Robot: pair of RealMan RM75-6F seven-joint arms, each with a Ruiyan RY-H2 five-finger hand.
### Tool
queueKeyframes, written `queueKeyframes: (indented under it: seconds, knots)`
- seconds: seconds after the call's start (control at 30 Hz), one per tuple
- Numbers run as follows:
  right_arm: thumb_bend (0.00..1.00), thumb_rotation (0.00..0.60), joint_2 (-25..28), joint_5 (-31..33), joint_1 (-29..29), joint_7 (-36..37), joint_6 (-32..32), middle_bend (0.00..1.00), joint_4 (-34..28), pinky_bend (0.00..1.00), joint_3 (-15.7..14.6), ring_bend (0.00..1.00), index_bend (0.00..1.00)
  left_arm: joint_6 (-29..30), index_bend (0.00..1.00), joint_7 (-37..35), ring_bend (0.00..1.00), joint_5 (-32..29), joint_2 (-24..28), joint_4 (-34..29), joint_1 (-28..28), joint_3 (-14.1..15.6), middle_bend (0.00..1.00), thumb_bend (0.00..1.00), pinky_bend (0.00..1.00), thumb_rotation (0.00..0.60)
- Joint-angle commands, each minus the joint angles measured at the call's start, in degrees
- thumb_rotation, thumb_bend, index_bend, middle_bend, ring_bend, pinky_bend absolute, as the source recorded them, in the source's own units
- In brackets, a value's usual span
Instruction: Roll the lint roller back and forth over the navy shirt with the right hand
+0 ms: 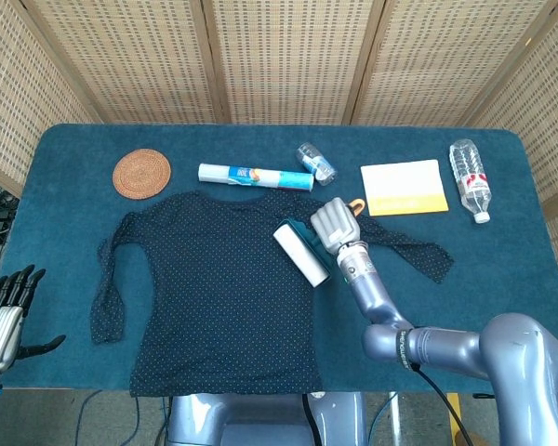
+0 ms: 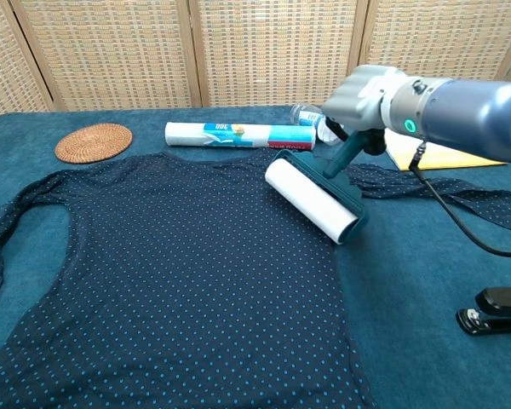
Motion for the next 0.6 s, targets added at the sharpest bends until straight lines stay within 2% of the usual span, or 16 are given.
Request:
queueKeyframes:
  seconds: [0.03,0.3,0.6]
  knots:
    - [0.78,0.6,-1.3,1.9,1.4,-2.0,-0.7,1.0,1.4,1.0,-0.4,1.0,0.72,-0.3,0.0,0.0,0.0,-0.3,-0.1,0.2,-0.1,-0.1,0.0,0.0,0.0,0.6]
    - [0.78,0.6,-3.6,3.9,2.7,-4.2,-1.6,1.0,2.3,1.0,-1.2,1.0,0.72,-1.2,0.0,-0.6,0.0,-1.3,-0.1,0.8,-0.5,-0.4,0.0,0.0,0.0,0.6]
    - [0.78,0.6,-5.4,3.1,4.5,-8.8,4.1,1.0,-5.7,1.0,-1.9,1.0,0.73,-1.2,0.0,-1.3,0.0,-1.4,0.0,1.0,-0.6,-0.4,0.0,0.0,0.0,0.6]
